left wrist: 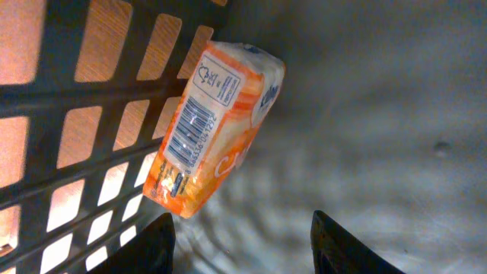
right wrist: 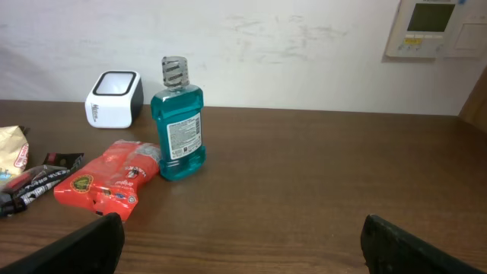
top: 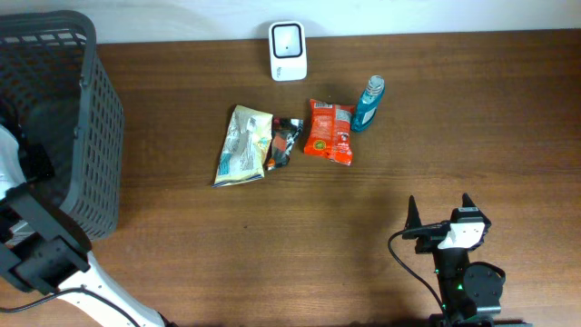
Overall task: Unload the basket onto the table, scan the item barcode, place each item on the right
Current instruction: 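Reach the left gripper into the basket and grasp the small orange-white packet, then place the orange-white packet on the table beside the red bag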
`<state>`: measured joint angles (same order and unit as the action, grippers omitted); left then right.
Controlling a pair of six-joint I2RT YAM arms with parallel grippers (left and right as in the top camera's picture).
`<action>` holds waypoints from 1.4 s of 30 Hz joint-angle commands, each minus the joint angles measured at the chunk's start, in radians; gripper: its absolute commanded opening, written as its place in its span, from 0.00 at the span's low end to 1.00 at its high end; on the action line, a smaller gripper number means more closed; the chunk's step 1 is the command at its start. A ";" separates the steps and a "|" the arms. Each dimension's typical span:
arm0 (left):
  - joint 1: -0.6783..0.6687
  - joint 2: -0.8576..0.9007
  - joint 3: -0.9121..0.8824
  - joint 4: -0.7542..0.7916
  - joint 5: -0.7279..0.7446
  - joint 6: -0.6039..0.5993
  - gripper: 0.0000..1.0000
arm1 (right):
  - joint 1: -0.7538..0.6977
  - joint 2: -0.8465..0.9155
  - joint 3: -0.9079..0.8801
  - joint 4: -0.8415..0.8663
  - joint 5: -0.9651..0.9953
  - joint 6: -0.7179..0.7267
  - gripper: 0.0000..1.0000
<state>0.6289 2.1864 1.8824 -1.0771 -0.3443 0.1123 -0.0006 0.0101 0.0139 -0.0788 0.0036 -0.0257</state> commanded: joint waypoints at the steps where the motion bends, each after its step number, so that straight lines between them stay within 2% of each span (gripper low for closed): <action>1: 0.003 -0.008 -0.021 0.027 -0.020 0.018 0.54 | -0.006 -0.007 -0.008 -0.003 0.012 0.008 0.98; 7: 0.003 -0.006 -0.021 0.084 -0.091 0.017 0.54 | -0.006 -0.007 -0.008 -0.003 0.012 0.008 0.98; 14: 0.005 0.011 -0.126 0.180 -0.063 0.017 0.50 | -0.006 -0.007 -0.008 -0.003 0.012 0.008 0.98; 17: 0.005 0.011 -0.131 0.196 -0.064 0.017 0.33 | -0.006 -0.007 -0.008 -0.003 0.012 0.008 0.98; 19: 0.005 0.011 -0.131 0.190 -0.064 0.017 0.16 | -0.006 -0.007 -0.008 -0.003 0.012 0.008 0.98; 20: 0.005 0.011 -0.131 0.190 -0.064 0.017 0.00 | -0.006 -0.007 -0.008 -0.003 0.012 0.008 0.98; 24: -0.001 0.010 -0.115 0.163 -0.064 0.017 0.00 | -0.006 -0.007 -0.008 -0.003 0.012 0.008 0.98; 26: -0.026 -0.015 -0.053 0.136 -0.047 -0.020 0.00 | -0.006 -0.007 -0.008 -0.003 0.012 0.008 0.98; 29: -0.064 -0.110 0.048 0.136 0.212 -0.021 0.00 | -0.006 -0.007 -0.008 -0.003 0.012 0.008 0.98; 31: -0.089 -0.204 0.122 0.153 0.439 -0.026 0.00 | -0.006 -0.007 -0.008 -0.003 0.012 0.008 0.98; 33: -0.121 -0.319 0.170 0.171 0.574 -0.125 0.00 | -0.006 -0.007 -0.008 -0.003 0.012 0.008 0.99; 35: -0.164 -0.452 0.174 0.212 0.739 -0.147 0.00 | -0.006 -0.007 -0.008 -0.003 0.012 0.008 0.98; 39: -0.325 -0.609 0.174 0.187 0.927 -0.147 0.00 | -0.006 -0.007 -0.008 -0.003 0.012 0.008 0.98; 40: -0.443 -0.623 0.174 0.145 0.932 -0.146 0.00 | -0.006 -0.007 -0.008 -0.003 0.012 0.008 0.98; 42: -0.564 -0.604 0.174 0.090 0.926 -0.146 0.00 | -0.006 -0.007 -0.008 -0.003 0.012 0.008 0.98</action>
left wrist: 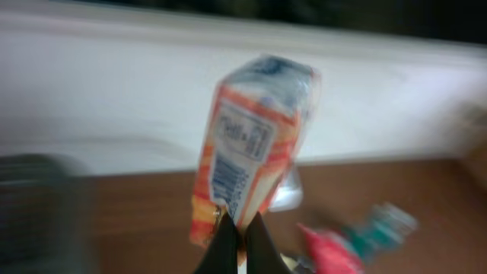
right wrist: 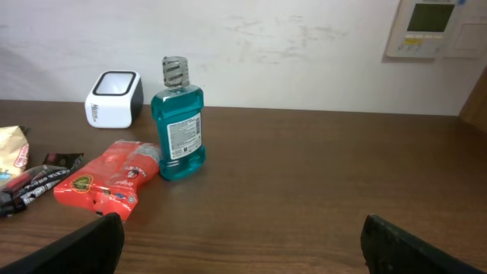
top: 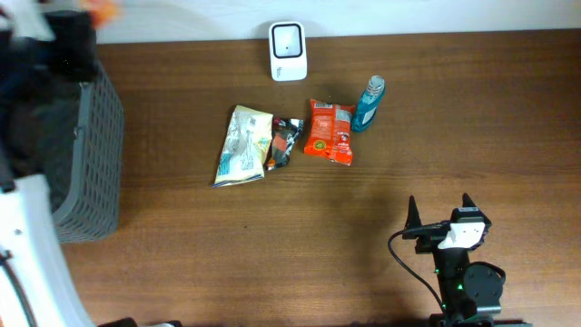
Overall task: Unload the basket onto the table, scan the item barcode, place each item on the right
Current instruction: 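Place the orange-white packet on the table beside the red bag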
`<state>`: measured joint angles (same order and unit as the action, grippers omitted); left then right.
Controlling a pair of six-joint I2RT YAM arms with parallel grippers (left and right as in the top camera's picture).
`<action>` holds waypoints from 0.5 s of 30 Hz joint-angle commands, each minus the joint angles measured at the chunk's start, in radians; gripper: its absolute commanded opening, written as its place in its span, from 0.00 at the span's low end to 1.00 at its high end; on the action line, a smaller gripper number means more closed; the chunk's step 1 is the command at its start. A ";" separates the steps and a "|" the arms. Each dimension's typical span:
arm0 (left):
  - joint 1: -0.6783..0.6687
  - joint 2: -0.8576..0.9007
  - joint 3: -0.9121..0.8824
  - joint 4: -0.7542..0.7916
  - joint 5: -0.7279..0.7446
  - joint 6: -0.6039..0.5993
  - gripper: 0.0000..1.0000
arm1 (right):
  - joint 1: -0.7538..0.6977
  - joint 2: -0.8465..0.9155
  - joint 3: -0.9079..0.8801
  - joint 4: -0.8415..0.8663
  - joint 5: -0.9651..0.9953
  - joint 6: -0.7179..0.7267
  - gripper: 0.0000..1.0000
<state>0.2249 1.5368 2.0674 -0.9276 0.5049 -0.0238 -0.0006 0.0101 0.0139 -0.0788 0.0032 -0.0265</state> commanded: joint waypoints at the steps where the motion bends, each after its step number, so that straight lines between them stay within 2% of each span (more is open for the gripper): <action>1: -0.227 0.071 -0.012 -0.092 0.075 -0.010 0.00 | -0.006 -0.007 -0.008 -0.003 0.013 0.009 0.98; 5: -0.425 0.214 -0.068 -0.109 0.066 -0.010 0.00 | -0.006 -0.007 -0.008 -0.003 0.013 0.009 0.98; 8: -0.530 0.376 -0.104 -0.111 -0.059 -0.011 0.00 | -0.006 -0.007 -0.008 -0.003 0.013 0.009 0.98; 14: -0.624 0.626 -0.104 -0.106 -0.065 -0.040 0.00 | -0.006 -0.007 -0.008 -0.003 0.013 0.009 0.98; 15: -0.631 0.649 -0.104 -0.106 -0.065 -0.040 0.03 | -0.006 -0.007 -0.008 -0.003 0.013 0.009 0.98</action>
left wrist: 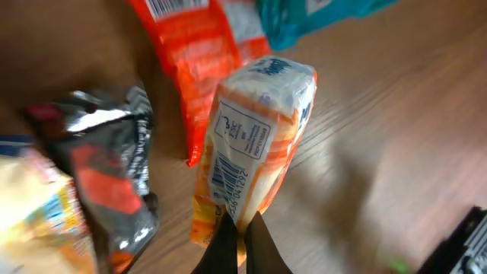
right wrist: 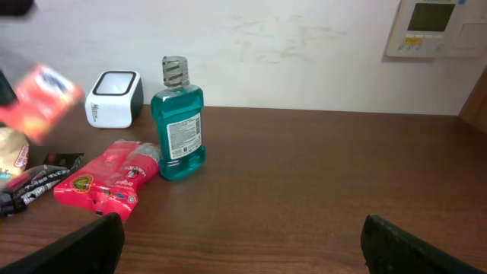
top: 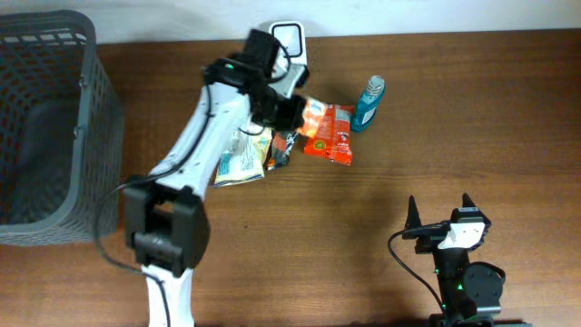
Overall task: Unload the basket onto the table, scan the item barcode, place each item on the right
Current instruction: 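Place the orange-white packet on the table beside the red bag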
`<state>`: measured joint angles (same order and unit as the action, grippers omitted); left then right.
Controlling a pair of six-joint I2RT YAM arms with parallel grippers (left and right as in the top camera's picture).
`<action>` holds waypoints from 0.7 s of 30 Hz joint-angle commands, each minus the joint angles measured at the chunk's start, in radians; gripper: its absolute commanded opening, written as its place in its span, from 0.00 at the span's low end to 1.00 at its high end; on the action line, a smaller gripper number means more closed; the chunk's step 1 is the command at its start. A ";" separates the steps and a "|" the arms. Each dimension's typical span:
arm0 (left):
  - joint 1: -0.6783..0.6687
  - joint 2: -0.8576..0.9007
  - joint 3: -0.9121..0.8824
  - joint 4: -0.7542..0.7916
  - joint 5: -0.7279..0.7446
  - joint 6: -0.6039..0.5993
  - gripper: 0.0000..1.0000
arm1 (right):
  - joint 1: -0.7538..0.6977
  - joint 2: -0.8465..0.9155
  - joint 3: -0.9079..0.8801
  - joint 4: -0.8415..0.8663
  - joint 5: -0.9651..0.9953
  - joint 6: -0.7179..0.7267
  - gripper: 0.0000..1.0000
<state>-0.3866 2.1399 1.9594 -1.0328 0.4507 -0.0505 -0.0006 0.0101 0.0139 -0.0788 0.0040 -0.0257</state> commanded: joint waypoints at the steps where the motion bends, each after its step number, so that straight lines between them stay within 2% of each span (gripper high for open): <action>1: -0.023 0.056 0.004 -0.001 -0.011 -0.013 0.19 | -0.006 -0.007 -0.008 -0.003 0.012 0.008 0.98; 2: -0.023 0.058 0.004 -0.001 -0.019 -0.013 0.31 | -0.006 -0.007 -0.008 -0.003 0.012 0.008 0.98; 4: -0.021 0.057 0.009 -0.001 -0.034 -0.013 0.45 | -0.006 -0.007 -0.008 -0.003 0.012 0.008 0.99; 5: -0.016 0.057 0.009 -0.001 -0.033 -0.013 0.69 | -0.006 -0.007 -0.008 -0.003 0.012 0.008 0.98; 9: 0.029 0.041 0.081 -0.073 -0.033 -0.013 0.82 | -0.006 -0.007 -0.008 -0.003 0.012 0.008 0.98; 10: 0.043 0.031 0.119 -0.105 -0.033 -0.013 0.90 | -0.006 -0.007 -0.008 -0.003 0.012 0.008 0.98; 12: 0.075 -0.009 0.219 -0.190 -0.033 -0.013 0.98 | -0.006 -0.007 -0.008 -0.003 0.011 0.008 0.98; 15: 0.117 -0.105 0.350 -0.326 -0.033 -0.001 0.99 | -0.006 -0.007 -0.008 -0.003 0.012 0.008 0.98; 18: 0.158 -0.217 0.368 -0.423 -0.045 -0.002 0.99 | -0.006 -0.007 -0.008 -0.003 0.012 0.008 0.98; 21: 0.203 -0.296 0.368 -0.492 -0.194 -0.003 0.99 | -0.006 -0.007 -0.008 -0.003 0.011 0.008 0.98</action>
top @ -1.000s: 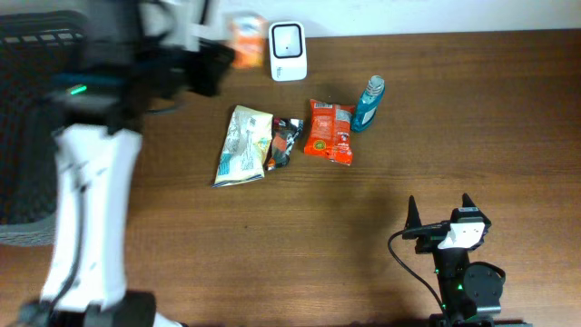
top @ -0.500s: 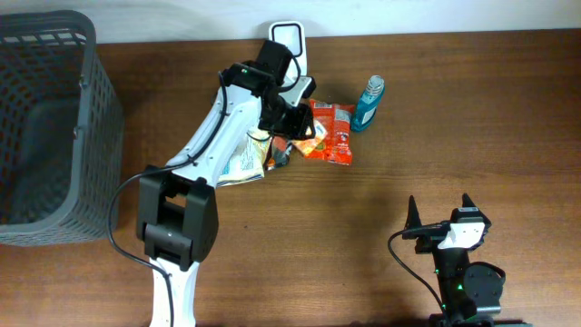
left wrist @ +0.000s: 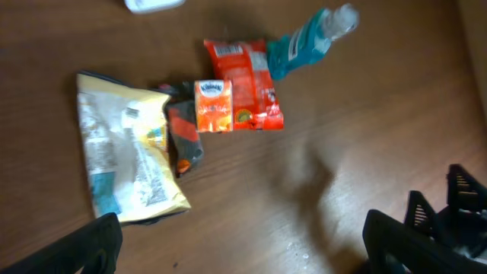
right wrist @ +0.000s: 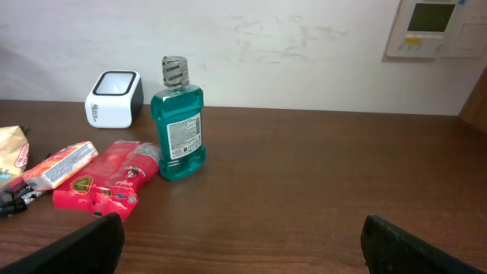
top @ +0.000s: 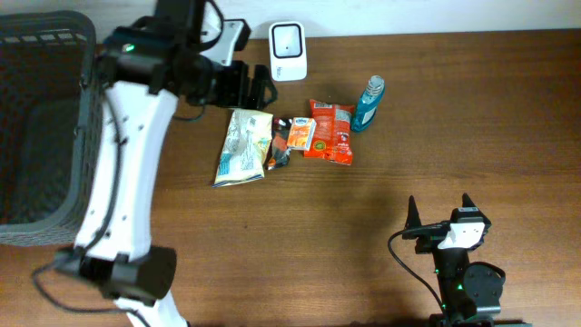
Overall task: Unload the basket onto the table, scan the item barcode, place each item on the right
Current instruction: 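Place the orange-white packet on the table beside the red bag, then raise the left arm aside and reach the right gripper to the mouthwash bottle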
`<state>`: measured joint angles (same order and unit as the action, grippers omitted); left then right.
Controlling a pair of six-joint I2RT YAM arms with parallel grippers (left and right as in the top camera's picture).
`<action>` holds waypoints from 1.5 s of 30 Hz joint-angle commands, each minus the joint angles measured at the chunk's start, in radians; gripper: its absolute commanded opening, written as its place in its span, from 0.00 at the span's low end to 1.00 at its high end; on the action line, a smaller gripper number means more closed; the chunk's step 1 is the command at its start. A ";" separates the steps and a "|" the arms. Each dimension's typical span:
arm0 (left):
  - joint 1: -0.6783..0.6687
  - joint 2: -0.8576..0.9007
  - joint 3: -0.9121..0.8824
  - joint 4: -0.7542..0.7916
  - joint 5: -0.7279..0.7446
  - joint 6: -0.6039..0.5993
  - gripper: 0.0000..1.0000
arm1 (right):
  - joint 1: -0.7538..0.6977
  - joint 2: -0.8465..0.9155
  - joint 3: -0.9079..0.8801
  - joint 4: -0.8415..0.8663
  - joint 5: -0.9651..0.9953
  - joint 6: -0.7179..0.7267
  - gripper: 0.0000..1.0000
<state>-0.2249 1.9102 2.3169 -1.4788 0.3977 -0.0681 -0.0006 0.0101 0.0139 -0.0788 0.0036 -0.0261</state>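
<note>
The orange tissue pack [top: 297, 134] lies flat on the table between a black wrapper [top: 283, 143] and a red pouch [top: 330, 132]; it also shows in the left wrist view as the pack [left wrist: 214, 106] and in the right wrist view as the pack [right wrist: 61, 166]. The white scanner [top: 288, 39] stands at the table's far edge. My left gripper [top: 259, 88] hangs open and empty above and to the left of the pack, looking down on it, gripper [left wrist: 243, 251]. My right gripper [top: 440, 207] rests open near the front right, gripper [right wrist: 243, 247].
A yellow snack bag [top: 243, 145] lies left of the black wrapper. A teal mouthwash bottle [top: 368, 103] stands right of the red pouch. A dark mesh basket [top: 54, 127] fills the left end of the table.
My left gripper was shut on the orange pack over the red pouch. Now the pack lies on the table by the pouch, and the gripper is open, higher and further left.
My left gripper was open inside the basket over the orange pack. Then it was shut on the pack, out of the basket. Then it held the pack low over the items near the scanner. Now the pack lies released among them. The right arm stayed still.
</note>
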 commanded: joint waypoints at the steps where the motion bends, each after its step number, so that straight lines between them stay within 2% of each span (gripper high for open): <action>1: 0.059 -0.084 0.011 -0.074 -0.171 0.014 0.99 | -0.006 -0.007 -0.008 -0.003 0.012 0.009 0.98; 4: 0.153 -0.098 0.010 -0.167 -0.171 -0.027 0.99 | -0.006 -0.007 -0.008 -0.003 0.012 0.009 0.98; 8: 0.298 -0.097 0.010 -0.178 -0.167 -0.122 0.99 | -0.006 -0.007 -0.008 -0.003 0.012 0.009 0.98; 16: 0.316 -0.097 0.010 -0.181 -0.167 -0.126 0.99 | -0.006 -0.007 -0.008 0.001 0.012 0.009 0.98; 18: 0.316 -0.097 0.010 -0.180 -0.167 -0.126 0.99 | -0.006 -0.007 -0.008 0.046 -0.095 0.011 0.98; 21: 0.315 -0.097 0.010 -0.180 -0.167 -0.126 0.99 | -0.006 -0.007 -0.008 0.231 -0.684 0.275 0.98; 22: 0.315 -0.097 0.010 -0.180 -0.167 -0.126 0.99 | -0.006 -0.007 -0.008 0.290 -0.747 0.275 0.98; 24: 0.316 -0.097 0.010 -0.181 -0.167 -0.126 0.99 | -0.006 -0.007 -0.008 0.426 -0.752 0.284 0.98; 25: 0.316 -0.097 0.010 -0.180 -0.167 -0.126 0.99 | -0.006 -0.007 -0.008 0.579 -0.746 0.317 0.98; 27: 0.316 -0.097 0.010 -0.181 -0.167 -0.126 0.99 | -0.006 -0.006 0.019 0.764 -0.601 0.349 0.98; 28: 0.316 -0.097 0.010 -0.181 -0.167 -0.126 0.99 | -0.006 -0.004 0.055 0.767 -0.525 0.337 0.98; 30: 0.316 -0.097 0.010 -0.180 -0.167 -0.126 0.99 | -0.006 0.028 0.184 0.613 -0.461 0.221 0.98; 31: 0.316 -0.097 0.010 -0.181 -0.167 -0.126 0.99 | -0.006 0.095 0.319 0.406 -0.438 0.133 0.98; 33: 0.316 -0.097 0.010 -0.180 -0.167 -0.126 0.99 | -0.006 0.221 0.484 0.174 -0.385 0.107 0.98; 37: 0.316 -0.097 0.010 -0.180 -0.167 -0.126 0.99 | -0.006 0.779 0.996 -0.354 -0.463 0.004 0.98; 40: 0.316 -0.097 0.010 -0.180 -0.167 -0.126 0.99 | -0.006 1.150 1.378 -0.687 -0.595 0.002 0.98; 43: 0.316 -0.097 0.010 -0.180 -0.167 -0.126 0.99 | -0.006 1.401 1.586 -0.848 -0.882 0.026 0.98; 45: 0.316 -0.097 0.010 -0.180 -0.167 -0.126 0.99 | -0.005 1.532 1.602 -0.757 -0.979 0.077 0.98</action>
<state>0.0910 1.8233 2.3207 -1.6581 0.2306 -0.1848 -0.0044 1.4269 1.5799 -0.9016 -0.7517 0.0002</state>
